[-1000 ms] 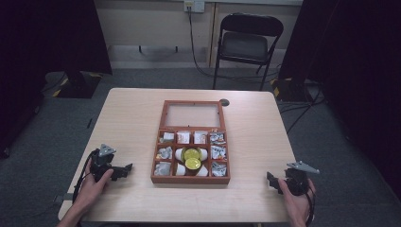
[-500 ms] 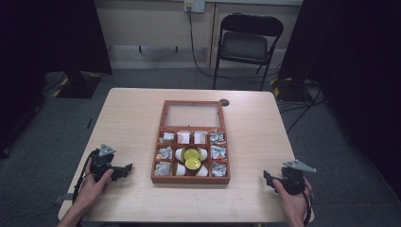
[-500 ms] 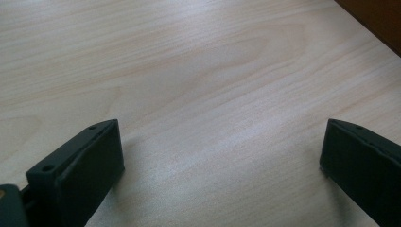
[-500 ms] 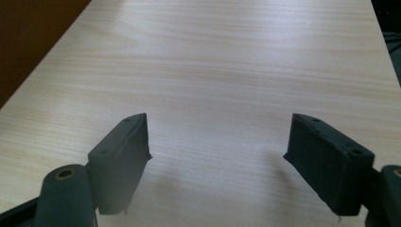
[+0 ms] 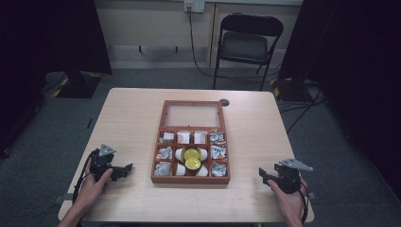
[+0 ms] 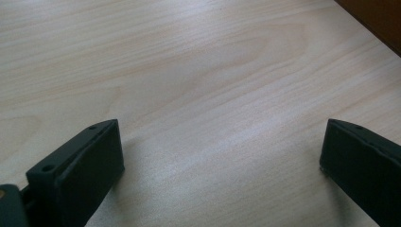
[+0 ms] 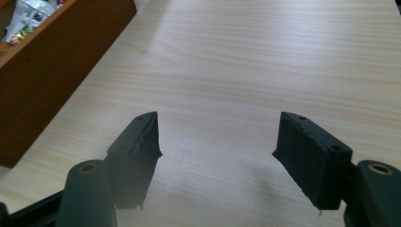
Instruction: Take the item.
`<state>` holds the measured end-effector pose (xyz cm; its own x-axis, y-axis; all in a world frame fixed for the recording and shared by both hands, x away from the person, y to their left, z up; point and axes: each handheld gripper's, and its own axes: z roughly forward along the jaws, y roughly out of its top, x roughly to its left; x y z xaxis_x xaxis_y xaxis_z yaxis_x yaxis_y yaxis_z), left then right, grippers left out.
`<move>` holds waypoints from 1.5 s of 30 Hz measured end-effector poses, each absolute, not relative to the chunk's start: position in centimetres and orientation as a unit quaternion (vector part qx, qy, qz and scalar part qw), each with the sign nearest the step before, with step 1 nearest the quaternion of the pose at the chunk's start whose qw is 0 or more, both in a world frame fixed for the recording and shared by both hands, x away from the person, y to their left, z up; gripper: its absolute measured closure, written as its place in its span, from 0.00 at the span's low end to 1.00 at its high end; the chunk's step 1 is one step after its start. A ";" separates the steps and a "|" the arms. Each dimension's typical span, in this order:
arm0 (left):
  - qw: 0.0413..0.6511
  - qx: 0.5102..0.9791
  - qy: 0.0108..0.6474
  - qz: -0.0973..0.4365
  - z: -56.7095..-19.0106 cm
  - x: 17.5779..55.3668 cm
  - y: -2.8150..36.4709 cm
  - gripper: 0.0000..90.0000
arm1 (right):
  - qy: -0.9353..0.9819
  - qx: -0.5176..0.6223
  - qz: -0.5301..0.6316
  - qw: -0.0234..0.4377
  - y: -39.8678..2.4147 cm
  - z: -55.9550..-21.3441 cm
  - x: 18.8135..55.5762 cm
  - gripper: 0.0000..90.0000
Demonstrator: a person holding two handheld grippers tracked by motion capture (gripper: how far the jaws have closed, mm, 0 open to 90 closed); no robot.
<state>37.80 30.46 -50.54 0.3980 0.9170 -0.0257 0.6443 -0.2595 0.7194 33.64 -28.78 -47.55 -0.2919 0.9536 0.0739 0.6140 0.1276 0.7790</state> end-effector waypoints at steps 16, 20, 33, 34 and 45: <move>0.332 0.764 0.513 0.204 -50.5 37.8 30.5 0.00 | 0.730 0.515 0.398 0.208 -26.4 -45.6 34.4 0.30; 0.325 0.763 0.518 0.210 -50.5 37.9 30.6 0.00 | 0.733 0.507 0.401 0.211 -25.7 -45.1 34.6 0.30; 0.325 0.761 0.520 0.211 -50.5 37.9 30.6 0.00 | 0.741 0.486 0.415 0.207 -23.9 -43.7 35.7 0.31; 0.325 0.761 0.520 0.211 -50.5 37.9 30.6 0.00 | 0.744 0.482 0.415 0.203 -23.5 -43.6 36.0 0.31; 0.325 0.761 0.520 0.211 -50.5 37.9 30.6 0.00 | 0.760 0.453 0.428 0.187 -21.3 -42.2 37.1 0.36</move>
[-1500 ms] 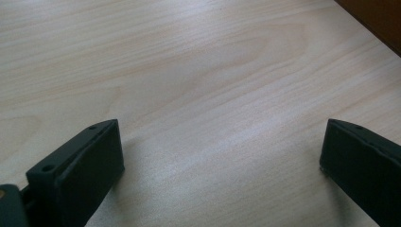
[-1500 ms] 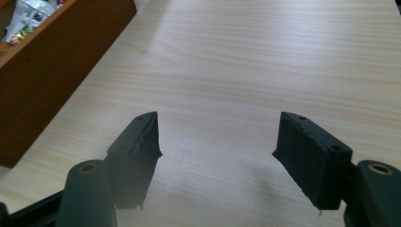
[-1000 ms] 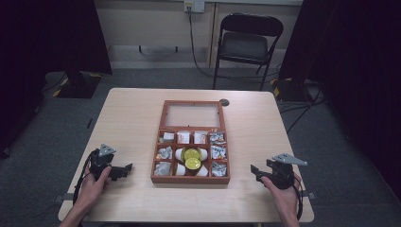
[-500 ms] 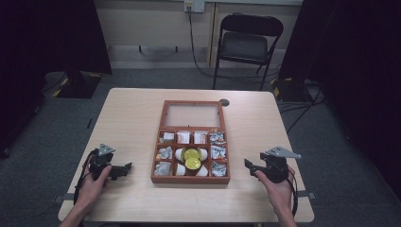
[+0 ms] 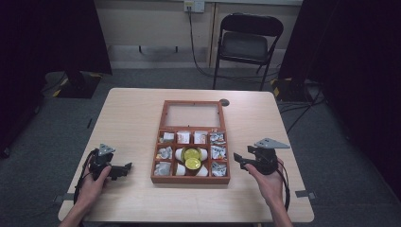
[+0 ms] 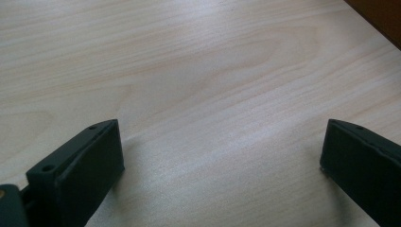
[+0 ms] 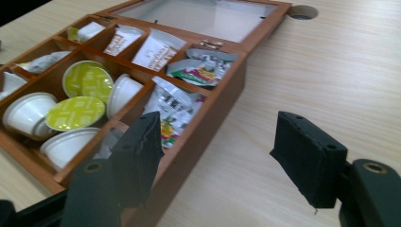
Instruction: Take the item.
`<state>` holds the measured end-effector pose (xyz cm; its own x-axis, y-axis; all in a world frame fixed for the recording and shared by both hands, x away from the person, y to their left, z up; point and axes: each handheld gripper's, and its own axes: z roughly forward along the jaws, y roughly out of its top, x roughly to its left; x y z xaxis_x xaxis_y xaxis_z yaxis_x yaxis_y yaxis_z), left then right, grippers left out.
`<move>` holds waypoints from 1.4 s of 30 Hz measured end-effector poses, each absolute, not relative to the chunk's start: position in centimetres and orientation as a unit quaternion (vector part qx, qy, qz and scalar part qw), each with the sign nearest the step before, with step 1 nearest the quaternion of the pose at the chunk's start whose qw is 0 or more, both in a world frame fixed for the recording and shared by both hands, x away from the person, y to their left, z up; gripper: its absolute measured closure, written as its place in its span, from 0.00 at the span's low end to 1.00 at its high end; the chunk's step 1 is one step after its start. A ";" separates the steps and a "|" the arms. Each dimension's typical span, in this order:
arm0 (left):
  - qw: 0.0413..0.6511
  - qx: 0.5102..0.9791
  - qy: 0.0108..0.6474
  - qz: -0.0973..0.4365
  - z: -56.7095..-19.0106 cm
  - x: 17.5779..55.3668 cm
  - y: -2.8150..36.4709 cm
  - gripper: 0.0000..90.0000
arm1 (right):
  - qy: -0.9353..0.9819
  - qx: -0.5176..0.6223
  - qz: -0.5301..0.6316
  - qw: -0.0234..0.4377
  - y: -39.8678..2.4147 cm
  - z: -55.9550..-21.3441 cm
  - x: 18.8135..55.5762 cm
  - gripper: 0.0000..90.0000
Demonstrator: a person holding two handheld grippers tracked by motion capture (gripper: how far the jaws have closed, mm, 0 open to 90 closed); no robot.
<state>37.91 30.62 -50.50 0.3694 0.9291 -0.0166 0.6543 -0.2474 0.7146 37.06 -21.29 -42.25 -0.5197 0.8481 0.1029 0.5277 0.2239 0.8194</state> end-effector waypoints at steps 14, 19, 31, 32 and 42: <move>0.325 0.761 0.520 0.211 -50.5 37.9 30.6 0.00 | 0.781 0.415 0.438 0.159 -17.6 -41.7 38.0 0.37; 0.322 0.763 0.519 0.211 -50.5 37.9 30.7 0.00 | 0.793 0.398 0.437 0.145 -16.0 -42.2 37.9 0.37; 0.323 0.762 0.520 0.211 -50.5 37.8 30.6 0.00 | 0.812 0.368 0.433 0.132 -13.5 -42.4 38.2 0.40; 0.323 0.763 0.519 0.211 -50.5 37.8 30.7 0.00 | 0.814 0.365 0.433 0.131 -13.2 -42.4 38.2 0.41; 0.323 0.762 0.520 0.211 -50.5 37.8 30.7 0.00 | 0.830 0.338 0.429 0.115 -11.2 -42.5 38.4 0.40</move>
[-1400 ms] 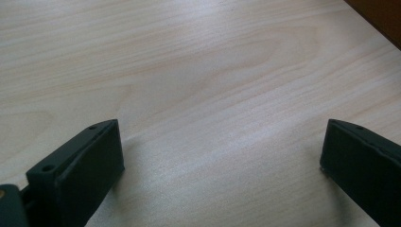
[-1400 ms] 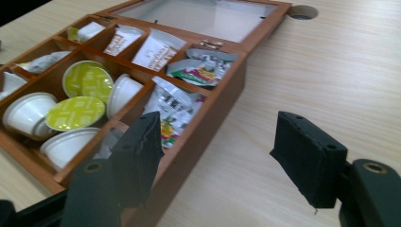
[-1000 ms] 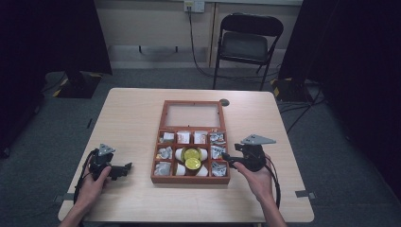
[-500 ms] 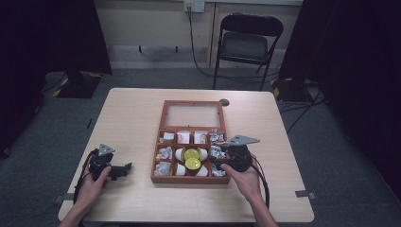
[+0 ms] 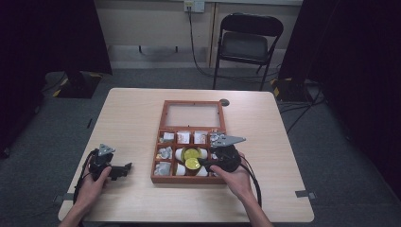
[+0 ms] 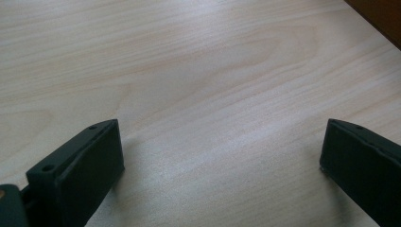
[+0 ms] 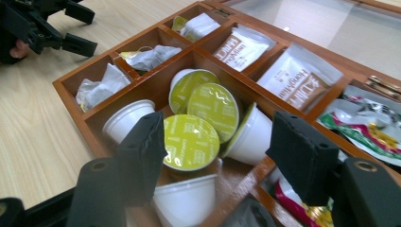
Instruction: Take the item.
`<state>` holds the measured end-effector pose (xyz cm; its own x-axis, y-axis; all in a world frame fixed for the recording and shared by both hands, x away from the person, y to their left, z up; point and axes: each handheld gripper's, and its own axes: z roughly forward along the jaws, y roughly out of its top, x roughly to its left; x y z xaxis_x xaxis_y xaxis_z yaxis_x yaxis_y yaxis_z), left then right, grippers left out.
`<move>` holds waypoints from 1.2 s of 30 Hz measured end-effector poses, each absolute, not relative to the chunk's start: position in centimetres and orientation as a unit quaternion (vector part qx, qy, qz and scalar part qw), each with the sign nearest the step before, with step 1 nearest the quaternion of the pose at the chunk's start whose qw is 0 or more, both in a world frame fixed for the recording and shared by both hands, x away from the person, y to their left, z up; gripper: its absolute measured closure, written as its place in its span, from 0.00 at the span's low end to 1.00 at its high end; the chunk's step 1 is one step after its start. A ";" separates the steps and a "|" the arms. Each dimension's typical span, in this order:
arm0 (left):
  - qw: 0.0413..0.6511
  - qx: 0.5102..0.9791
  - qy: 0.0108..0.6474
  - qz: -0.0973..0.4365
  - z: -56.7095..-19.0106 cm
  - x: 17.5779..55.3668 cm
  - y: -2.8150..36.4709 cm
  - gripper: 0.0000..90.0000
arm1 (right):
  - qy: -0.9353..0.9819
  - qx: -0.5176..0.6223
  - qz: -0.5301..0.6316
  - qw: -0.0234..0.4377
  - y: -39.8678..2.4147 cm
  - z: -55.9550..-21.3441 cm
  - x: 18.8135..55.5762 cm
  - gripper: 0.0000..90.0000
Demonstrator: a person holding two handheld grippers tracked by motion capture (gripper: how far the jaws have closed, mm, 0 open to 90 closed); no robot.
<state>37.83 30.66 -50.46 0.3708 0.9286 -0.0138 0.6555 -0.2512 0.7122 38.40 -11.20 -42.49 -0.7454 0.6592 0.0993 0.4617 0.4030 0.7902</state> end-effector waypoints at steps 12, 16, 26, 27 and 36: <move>0.323 0.762 0.520 0.211 -50.5 37.8 30.7 0.00 | 0.846 0.313 0.420 0.097 -8.8 -43.5 39.2 0.45; 0.323 0.762 0.519 0.211 -50.5 37.8 30.7 0.00 | 0.850 0.309 0.416 0.089 -8.1 -43.8 39.3 0.45; 0.325 0.762 0.519 0.211 -50.5 37.8 30.6 0.00 | 0.855 0.319 0.403 0.065 -7.3 -44.7 40.1 0.49; 0.325 0.761 0.519 0.211 -50.5 37.8 30.6 0.00 | 0.857 0.319 0.401 0.062 -7.3 -44.8 40.2 0.48; 0.326 0.762 0.518 0.210 -50.5 37.8 30.7 0.00 | 0.860 0.321 0.391 0.057 -6.9 -45.6 40.4 0.44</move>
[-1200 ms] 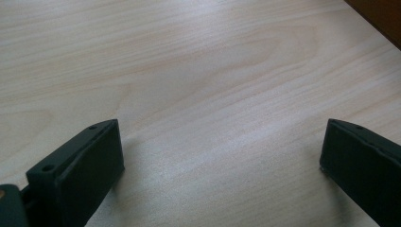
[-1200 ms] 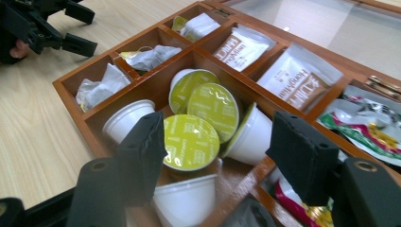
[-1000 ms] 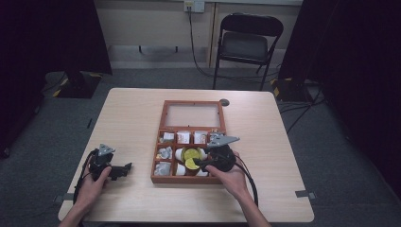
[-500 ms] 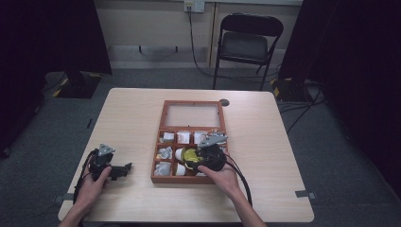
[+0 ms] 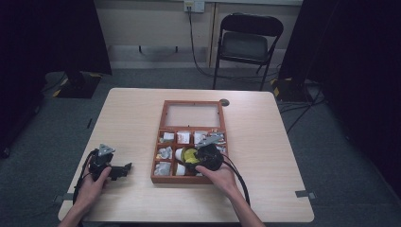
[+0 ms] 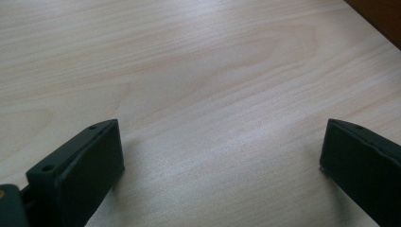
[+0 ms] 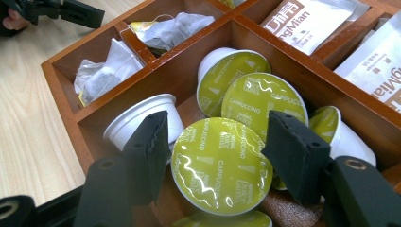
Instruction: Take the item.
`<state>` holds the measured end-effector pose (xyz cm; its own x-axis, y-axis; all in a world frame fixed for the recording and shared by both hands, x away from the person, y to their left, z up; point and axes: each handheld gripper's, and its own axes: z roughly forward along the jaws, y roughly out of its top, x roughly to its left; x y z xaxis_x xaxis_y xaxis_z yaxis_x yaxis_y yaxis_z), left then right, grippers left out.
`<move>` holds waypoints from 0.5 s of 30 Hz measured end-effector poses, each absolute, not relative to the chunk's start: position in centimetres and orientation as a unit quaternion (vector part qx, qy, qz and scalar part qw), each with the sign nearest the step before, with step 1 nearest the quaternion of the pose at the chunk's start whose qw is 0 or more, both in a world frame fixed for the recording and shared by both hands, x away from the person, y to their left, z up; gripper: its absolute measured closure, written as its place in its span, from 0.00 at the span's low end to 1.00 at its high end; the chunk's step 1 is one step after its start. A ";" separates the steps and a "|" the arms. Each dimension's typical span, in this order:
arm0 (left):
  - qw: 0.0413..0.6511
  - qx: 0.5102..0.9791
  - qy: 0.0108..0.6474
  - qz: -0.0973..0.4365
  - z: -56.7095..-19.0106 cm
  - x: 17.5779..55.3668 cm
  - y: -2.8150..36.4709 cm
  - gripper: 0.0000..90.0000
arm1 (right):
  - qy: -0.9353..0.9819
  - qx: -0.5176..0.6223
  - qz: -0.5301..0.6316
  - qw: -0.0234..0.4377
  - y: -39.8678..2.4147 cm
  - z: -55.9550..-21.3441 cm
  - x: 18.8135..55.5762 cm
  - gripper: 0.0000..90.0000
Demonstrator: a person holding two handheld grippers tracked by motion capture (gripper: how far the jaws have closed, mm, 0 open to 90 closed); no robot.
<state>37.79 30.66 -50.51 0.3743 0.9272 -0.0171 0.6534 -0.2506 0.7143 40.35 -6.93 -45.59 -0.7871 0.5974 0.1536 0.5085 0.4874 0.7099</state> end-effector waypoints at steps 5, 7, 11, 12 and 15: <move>0.326 0.762 0.518 0.211 -50.5 37.8 30.7 0.00 | 0.864 0.322 0.383 0.053 -6.9 -45.7 40.4 0.42; 0.326 0.762 0.518 0.210 -50.5 37.8 30.7 0.00 | 0.867 0.321 0.377 0.053 -6.8 -45.8 40.5 0.42; 0.325 0.763 0.517 0.211 -50.5 37.8 30.7 0.00 | 0.872 0.319 0.367 0.052 -6.6 -45.9 40.5 0.42; 0.325 0.763 0.517 0.211 -50.5 37.8 30.7 0.00 | 0.872 0.319 0.367 0.052 -6.6 -45.9 40.5 0.42; 0.327 0.762 0.518 0.211 -50.5 37.7 30.6 0.00 | 0.872 0.324 0.363 0.053 -6.7 -45.9 40.6 0.42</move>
<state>37.74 30.65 -50.52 0.3741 0.9272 -0.0178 0.6520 -0.2493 0.7161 40.57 -6.66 -45.92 -0.7842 0.6037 0.1435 0.5268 0.5255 0.6681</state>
